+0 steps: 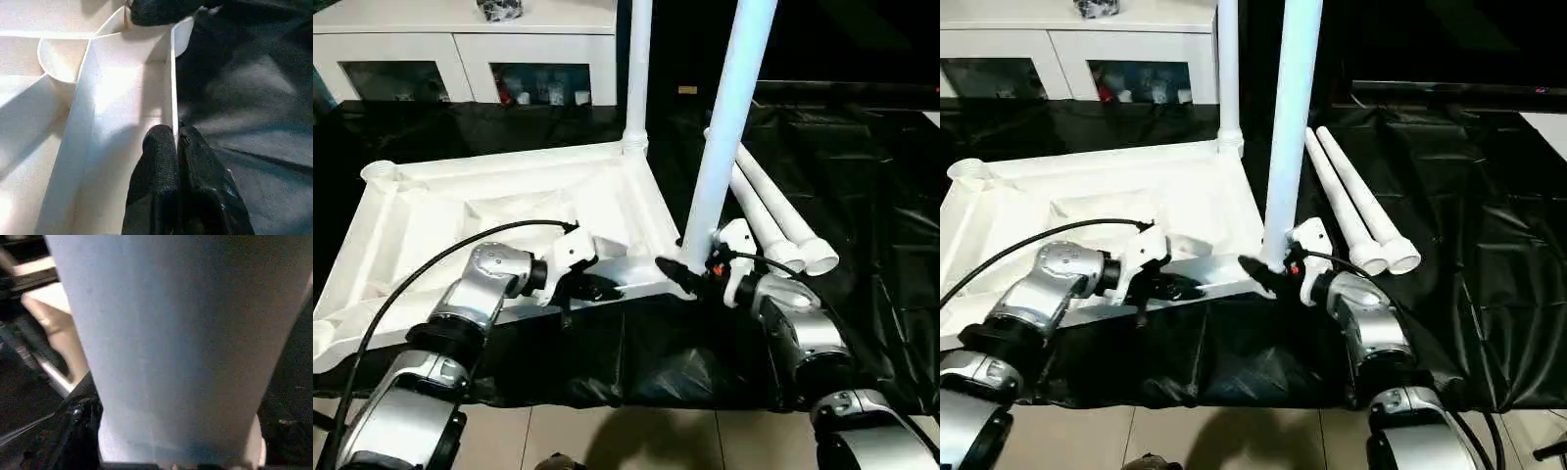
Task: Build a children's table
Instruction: Insert table leg to table base
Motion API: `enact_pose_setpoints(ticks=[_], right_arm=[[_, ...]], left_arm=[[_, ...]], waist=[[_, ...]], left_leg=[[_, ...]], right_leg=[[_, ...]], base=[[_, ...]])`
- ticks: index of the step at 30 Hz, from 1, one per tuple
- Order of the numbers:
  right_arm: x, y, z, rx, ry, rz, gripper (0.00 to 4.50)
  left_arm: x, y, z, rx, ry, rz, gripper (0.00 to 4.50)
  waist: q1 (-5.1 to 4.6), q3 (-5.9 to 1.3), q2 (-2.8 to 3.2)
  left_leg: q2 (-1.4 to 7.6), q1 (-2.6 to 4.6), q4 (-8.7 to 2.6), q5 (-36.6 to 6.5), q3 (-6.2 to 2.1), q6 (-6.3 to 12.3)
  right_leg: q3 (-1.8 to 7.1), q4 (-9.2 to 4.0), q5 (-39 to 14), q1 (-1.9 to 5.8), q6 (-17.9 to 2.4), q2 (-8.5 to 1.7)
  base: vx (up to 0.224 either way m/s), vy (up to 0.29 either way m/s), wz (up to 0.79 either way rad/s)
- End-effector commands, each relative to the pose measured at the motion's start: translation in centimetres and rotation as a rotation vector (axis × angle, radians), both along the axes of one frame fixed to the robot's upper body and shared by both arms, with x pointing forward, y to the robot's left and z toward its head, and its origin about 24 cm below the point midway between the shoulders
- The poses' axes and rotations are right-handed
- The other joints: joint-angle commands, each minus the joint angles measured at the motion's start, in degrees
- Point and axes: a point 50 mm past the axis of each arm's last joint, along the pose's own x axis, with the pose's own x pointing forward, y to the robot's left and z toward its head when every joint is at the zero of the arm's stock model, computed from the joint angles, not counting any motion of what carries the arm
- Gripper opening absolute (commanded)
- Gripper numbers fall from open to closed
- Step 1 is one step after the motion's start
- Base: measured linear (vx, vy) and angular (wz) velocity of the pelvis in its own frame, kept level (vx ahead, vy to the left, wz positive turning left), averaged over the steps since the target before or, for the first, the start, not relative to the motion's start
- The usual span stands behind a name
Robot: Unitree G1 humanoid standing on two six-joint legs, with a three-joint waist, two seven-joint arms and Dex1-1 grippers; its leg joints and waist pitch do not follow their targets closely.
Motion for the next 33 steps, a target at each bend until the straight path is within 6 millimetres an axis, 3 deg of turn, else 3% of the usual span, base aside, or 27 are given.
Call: enact_pose_setpoints(ticks=[1,4,9,16,18,20,21,23,24,26,29,33], right_arm=[[-1.6,0.2,-2.3,-0.035,0.131,0.072,2.80],[-2.6,-0.1,-2.5,-0.025,0.160,0.167,2.79],[-4.0,-0.4,-3.1,-0.042,0.203,0.273,2.79],[-4.5,0.0,-3.9,-0.040,0.215,0.270,2.79],[-3.7,0.3,-4.2,-0.055,0.177,0.126,2.79],[-3.6,0.4,-4.3,-0.063,0.166,0.094,2.79],[-2.9,0.4,-4.7,-0.084,0.154,-0.046,2.79],[-2.6,0.4,-4.8,-0.093,0.151,-0.101,2.78],[-1.9,0.6,-5.2,-0.086,0.163,-0.246,2.77],[-1.5,0.8,-5.3,-0.078,0.172,-0.331,2.77],[-0.6,1.6,-5.3,0.017,0.220,-0.523,2.77],[-0.3,3.0,-4.7,0.055,0.195,-0.503,2.77]], left_arm=[[-0.2,-1.1,1.4,-0.089,-0.029,-0.115,0.00],[-0.6,-0.6,1.4,-0.081,0.001,-0.159,0.00],[-1.0,0.1,1.6,-0.073,0.039,-0.207,0.00],[-0.5,0.4,1.9,-0.071,0.032,-0.166,0.00],[0.0,-0.2,1.8,-0.088,0.004,-0.096,0.00],[0.1,-0.4,1.7,-0.091,-0.002,-0.081,0.00],[0.6,-1.2,1.7,-0.109,-0.036,-0.016,0.00],[0.8,-1.6,1.7,-0.117,-0.048,0.012,0.00],[1.0,-2.8,1.5,-0.128,-0.071,0.063,0.00],[1.0,-3.6,1.4,-0.133,-0.085,0.086,0.00],[0.6,-5.8,1.2,-0.196,-0.085,0.122,0.00],[0.1,-6.5,1.2,-0.216,-0.109,0.086,0.00]], waist=[[0.22,-3.71,-0.09],[0.23,-3.56,-0.16],[0.70,-3.50,0.21],[0.71,-3.51,0.33],[0.66,-3.41,0.45],[0.44,-3.09,0.40],[0.38,-2.79,0.32],[-0.30,-2.14,0.33],[-0.61,-2.16,0.31],[-0.88,-2.06,0.34],[-1.30,-2.19,0.51],[-1.28,-2.67,0.35]], left_leg=[[3.63,0.63,-3.76,-9.30,-1.08,4.70],[3.62,0.73,-3.85,-10.30,-1.08,4.67],[3.85,0.95,-4.11,-12.01,-1.20,3.57],[3.82,0.96,-4.27,-12.80,-1.27,2.39],[3.90,0.97,-4.40,-13.34,-1.28,2.00],[3.77,1.23,-4.68,-16.45,-1.38,0.65],[3.74,1.44,-4.87,-18.52,-1.46,0.04],[3.70,2.29,-5.20,-24.21,-2.03,-2.11],[3.61,2.38,-5.33,-25.40,-2.28,-2.45],[3.59,2.59,-5.44,-26.59,-2.48,-2.67],[3.58,2.93,-5.38,-27.69,-2.46,-2.74],[3.62,1.98,-5.59,-24.08,-2.16,-1.39]], right_leg=[[2.80,-3.75,-4.71,2.97,-14.94,-4.70],[2.80,-3.98,-6.41,2.98,-14.94,-4.70],[2.89,-4.14,-8.68,2.68,-14.77,-4.85],[2.89,-4.08,-7.67,2.73,-15.31,-4.89],[2.92,-4.12,-8.39,2.54,-15.31,-4.99],[2.94,-4.67,-13.15,2.46,-14.55,-5.08],[2.99,-5.13,-17.38,2.42,-13.44,-5.10],[3.07,-6.23,-27.44,1.81,-10.97,-5.48],[3.06,-6.52,-30.53,1.91,-9.73,-5.66],[3.02,-6.86,-32.51,1.68,-8.75,-5.63],[3.23,-7.12,-32.16,1.21,-8.41,-5.51],[3.33,-6.26,-22.85,1.77,-10.02,-5.08]], base=[[0.000,0.000,0.00],[0.000,0.000,0.00],[0.000,0.000,0.00],[0.000,0.000,0.00],[0.000,0.000,0.00],[0.000,0.000,0.00],[0.000,0.000,0.00],[0.000,0.000,0.00],[0.000,0.000,0.00],[0.000,0.000,0.00],[0.000,0.000,0.00],[0.000,0.000,0.00]])
